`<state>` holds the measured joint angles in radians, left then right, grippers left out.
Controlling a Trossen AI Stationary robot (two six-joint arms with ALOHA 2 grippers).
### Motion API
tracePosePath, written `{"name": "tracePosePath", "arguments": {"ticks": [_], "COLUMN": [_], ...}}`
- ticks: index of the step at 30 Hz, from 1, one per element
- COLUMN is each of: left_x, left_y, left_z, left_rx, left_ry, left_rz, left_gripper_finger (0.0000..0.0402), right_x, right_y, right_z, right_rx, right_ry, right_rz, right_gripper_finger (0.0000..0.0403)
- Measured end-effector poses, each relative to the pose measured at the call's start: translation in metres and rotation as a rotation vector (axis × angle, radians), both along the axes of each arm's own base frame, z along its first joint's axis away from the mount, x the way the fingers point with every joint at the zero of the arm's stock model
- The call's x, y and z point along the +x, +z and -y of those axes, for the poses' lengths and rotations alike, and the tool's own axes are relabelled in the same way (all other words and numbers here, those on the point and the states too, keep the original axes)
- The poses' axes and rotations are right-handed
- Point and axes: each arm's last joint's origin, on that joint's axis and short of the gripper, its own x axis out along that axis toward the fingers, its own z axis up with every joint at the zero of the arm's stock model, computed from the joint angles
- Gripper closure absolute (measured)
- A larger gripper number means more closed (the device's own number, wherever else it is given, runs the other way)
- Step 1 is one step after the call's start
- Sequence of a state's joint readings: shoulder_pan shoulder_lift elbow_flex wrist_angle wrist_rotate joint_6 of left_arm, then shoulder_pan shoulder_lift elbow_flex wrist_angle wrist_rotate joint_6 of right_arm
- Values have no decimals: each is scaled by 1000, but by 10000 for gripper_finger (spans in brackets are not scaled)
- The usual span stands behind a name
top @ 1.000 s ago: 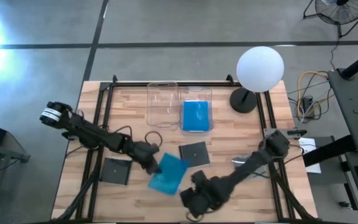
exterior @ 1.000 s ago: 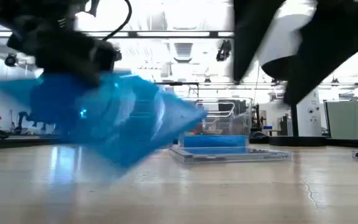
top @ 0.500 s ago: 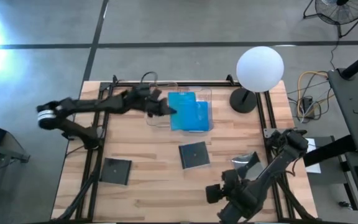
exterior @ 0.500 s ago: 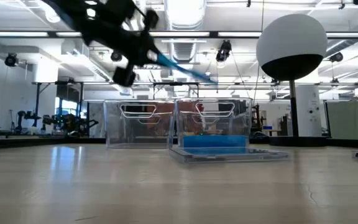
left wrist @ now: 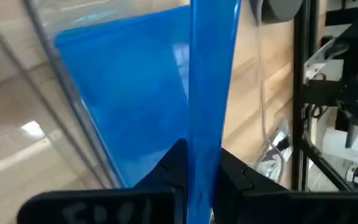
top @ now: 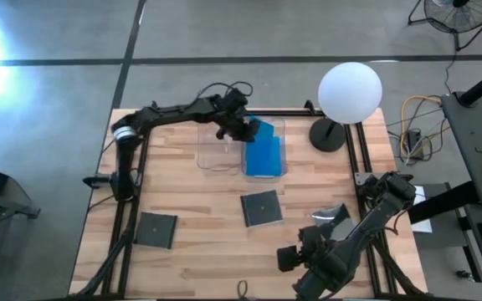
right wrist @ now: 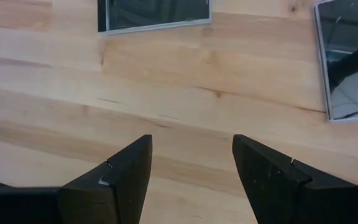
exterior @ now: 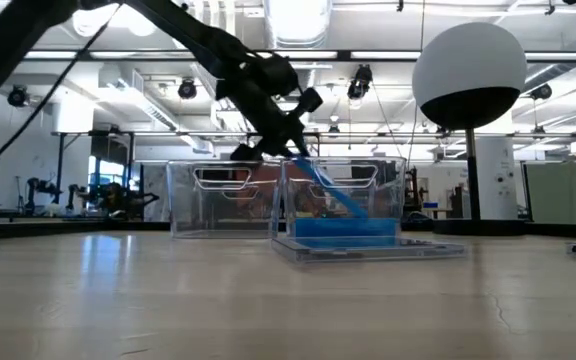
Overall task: Pick & place jewel cases by type
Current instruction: Put the blue CD case into the right transparent bin, then put the middle black CD case into the left transparent bin
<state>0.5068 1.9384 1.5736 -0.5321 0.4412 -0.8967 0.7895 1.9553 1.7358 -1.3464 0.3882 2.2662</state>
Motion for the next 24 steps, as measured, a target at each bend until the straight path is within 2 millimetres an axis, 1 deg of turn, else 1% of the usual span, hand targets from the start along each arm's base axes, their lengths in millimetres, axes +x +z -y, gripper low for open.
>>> {"name": "tracePosePath", "arguments": {"ticks": [4, 7, 10, 12, 15, 16, 18, 20, 22, 24], "left_x": [12, 16, 11, 0, -15, -18, -22, -32, -46, -59], "left_y": [-2, -1, 6, 6, 9, 13, 24, 41, 65, 87], "left_z": [2, 7, 9, 8, 13, 16, 28, 46, 68, 90], "left_rx": [20, 94, 153, 152, 132, 125, 160, 214, 300, 428], "left_ry": [-29, -86, -128, -178, -201, -219, -313, -432, -526, -562], "left_rz": [-3, -27, -91, -194, -343, -357, -336, -324, -317, -316], "left_gripper_finger": [380, 355, 316, 291, 263, 258, 253, 251, 251, 251], "right_x": [0, 0, 0, 1, 2, 2, 3, 4, 7, 10], "right_y": [-1, -2, -3, -3, 0, 2, 5, 10, 14, 18], "right_z": [1, 1, 3, 6, 16, 21, 34, 48, 65, 81], "right_rx": [-14, -25, -38, -47, -55, -59, -72, -84, -83, -84], "right_ry": [24, 45, 69, 88, 117, 127, 157, 198, 245, 291], "right_rz": [-10, -20, -32, -42, -51, -55, -70, -84, -89, -86], "right_gripper_finger": [183, 183, 183, 184, 184, 184, 184, 184, 184, 184]}}
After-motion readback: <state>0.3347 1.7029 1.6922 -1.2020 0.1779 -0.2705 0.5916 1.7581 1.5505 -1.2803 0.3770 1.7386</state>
